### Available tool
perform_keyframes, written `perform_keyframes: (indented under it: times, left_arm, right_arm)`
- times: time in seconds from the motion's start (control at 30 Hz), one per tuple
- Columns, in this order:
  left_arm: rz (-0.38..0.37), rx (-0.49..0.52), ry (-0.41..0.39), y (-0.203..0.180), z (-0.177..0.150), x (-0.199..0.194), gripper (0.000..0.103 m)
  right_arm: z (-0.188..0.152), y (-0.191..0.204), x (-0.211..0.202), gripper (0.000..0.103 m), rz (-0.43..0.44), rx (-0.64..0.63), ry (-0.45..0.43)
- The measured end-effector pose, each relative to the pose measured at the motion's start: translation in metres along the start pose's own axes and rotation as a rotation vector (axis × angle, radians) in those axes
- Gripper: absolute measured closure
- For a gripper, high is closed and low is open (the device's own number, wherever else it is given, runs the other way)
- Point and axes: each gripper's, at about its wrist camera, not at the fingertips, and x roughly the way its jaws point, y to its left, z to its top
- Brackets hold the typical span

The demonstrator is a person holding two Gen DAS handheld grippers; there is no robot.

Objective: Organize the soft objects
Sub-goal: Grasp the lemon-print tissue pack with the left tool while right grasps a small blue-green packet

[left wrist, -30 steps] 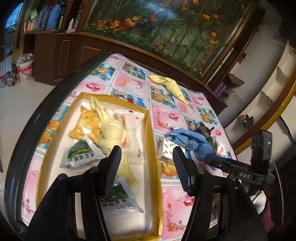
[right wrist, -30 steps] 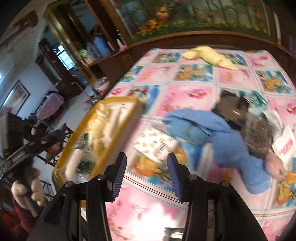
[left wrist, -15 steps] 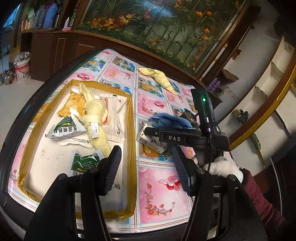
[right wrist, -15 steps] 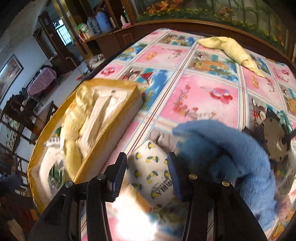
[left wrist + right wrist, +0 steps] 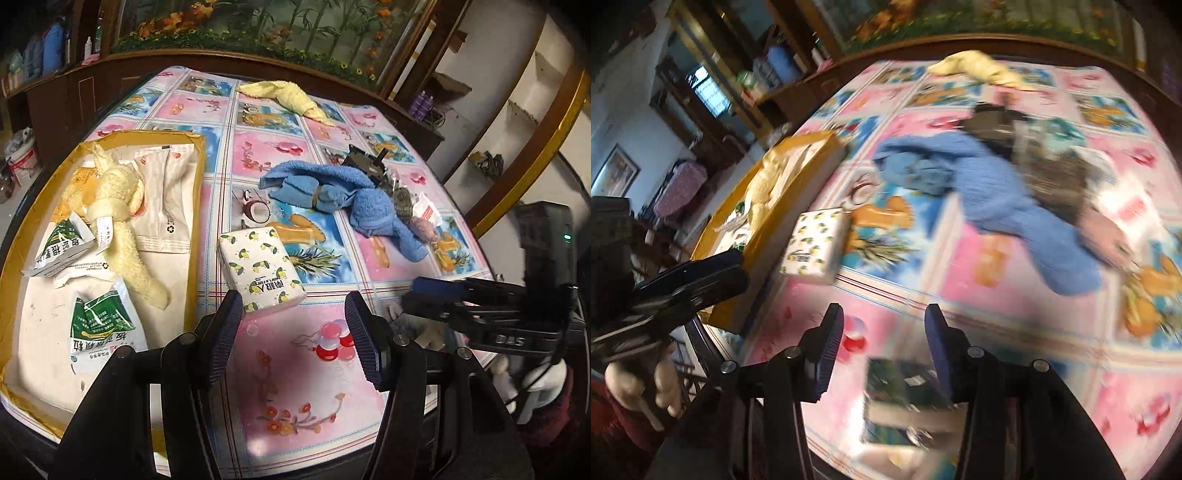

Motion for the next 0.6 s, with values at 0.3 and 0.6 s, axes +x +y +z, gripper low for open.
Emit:
perform_keyframes:
  times: [0.3, 0.6]
  left_arm:
    - [0.298, 0.089, 0.083, -0.014, 0.017, 0.065, 0.045]
    - [0.281, 0.208, 0.097, -0.032, 0.007, 0.086, 0.052]
  right_arm:
    - [-0.041, -0.024, -0.022, 0.054, -0.078, 0.034, -0.060]
    - [-0.056, -0.020, -0.010, 0.049, -0.086, -0.022, -0.033]
